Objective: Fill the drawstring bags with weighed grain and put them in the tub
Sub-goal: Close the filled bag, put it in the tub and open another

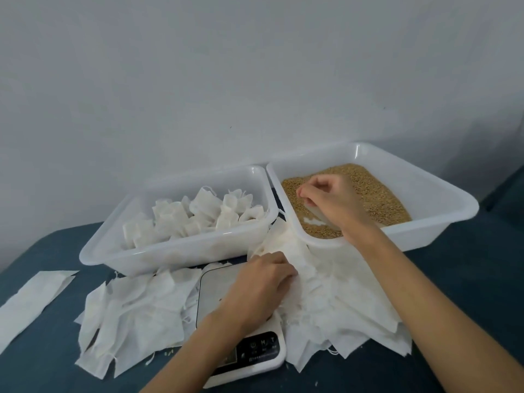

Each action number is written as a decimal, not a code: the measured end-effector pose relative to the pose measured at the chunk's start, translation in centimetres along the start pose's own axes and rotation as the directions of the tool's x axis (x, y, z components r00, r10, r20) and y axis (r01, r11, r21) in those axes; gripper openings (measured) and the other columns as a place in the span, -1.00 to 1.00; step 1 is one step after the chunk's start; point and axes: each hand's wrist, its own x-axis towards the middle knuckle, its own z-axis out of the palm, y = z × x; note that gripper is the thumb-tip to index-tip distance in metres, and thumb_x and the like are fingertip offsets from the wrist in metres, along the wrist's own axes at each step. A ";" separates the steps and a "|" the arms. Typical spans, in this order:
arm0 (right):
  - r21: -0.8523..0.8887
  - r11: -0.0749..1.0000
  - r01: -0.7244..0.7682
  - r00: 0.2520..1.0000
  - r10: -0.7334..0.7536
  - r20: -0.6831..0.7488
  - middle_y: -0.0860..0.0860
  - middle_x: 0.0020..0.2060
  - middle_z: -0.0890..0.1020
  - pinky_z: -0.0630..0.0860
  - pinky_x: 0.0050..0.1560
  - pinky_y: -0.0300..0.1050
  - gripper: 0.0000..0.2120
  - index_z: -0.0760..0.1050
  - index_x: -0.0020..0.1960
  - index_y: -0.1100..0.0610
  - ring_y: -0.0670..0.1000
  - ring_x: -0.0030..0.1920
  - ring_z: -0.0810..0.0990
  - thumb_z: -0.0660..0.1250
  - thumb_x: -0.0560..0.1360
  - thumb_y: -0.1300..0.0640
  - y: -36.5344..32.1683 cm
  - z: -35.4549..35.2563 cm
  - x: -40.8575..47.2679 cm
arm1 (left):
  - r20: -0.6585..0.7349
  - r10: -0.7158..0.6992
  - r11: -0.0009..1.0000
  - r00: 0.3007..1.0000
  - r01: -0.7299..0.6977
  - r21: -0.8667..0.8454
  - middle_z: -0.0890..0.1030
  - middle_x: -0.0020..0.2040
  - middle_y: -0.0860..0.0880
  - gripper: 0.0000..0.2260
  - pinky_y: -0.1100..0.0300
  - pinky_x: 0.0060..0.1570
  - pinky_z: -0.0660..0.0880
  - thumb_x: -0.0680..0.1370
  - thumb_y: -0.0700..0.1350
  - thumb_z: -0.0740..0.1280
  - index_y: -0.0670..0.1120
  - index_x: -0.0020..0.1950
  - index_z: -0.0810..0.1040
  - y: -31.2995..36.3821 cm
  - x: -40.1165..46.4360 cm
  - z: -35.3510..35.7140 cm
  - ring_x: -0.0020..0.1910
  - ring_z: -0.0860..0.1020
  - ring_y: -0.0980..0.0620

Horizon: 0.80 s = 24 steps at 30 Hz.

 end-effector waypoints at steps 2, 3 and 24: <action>-0.044 0.999 0.023 1.000 -0.022 0.014 0.03 -0.39 0.66 0.52 -0.26 -0.28 -0.87 0.68 -0.24 0.19 -0.11 -0.37 0.54 0.42 0.47 0.24 -0.1 0.0 -0.2 | -0.021 -0.012 1.000 1.000 0.011 -0.011 0.62 0.09 0.05 -0.81 0.17 -0.01 0.39 0.64 -0.06 0.41 -0.05 0.20 0.72 0.1 0.0 0.1 -0.02 0.55 0.01; -0.063 0.997 0.035 0.999 -0.033 0.029 -0.02 -0.43 0.63 0.48 -0.30 -0.33 -0.86 0.68 -0.25 0.18 -0.14 -0.41 0.52 0.41 0.47 0.24 -0.1 0.1 -0.3 | -0.023 -0.025 1.000 0.999 0.025 -0.016 0.61 0.12 0.05 -0.77 0.19 0.01 0.35 0.63 0.01 0.42 -0.04 0.24 0.70 0.2 0.0 0.2 0.00 0.54 0.01; 0.024 1.000 -0.009 0.983 0.004 0.186 0.04 -0.54 0.33 0.14 -0.47 -0.18 -0.64 0.39 -0.40 0.22 -0.04 -0.52 0.21 -0.05 0.22 0.57 -0.5 0.1 -0.6 | -0.101 -0.168 0.957 0.981 0.138 -0.255 0.59 -0.22 0.02 -0.87 0.11 -0.18 0.50 0.54 -0.21 0.51 -0.12 -0.19 0.63 0.7 0.6 0.6 -0.23 0.52 0.06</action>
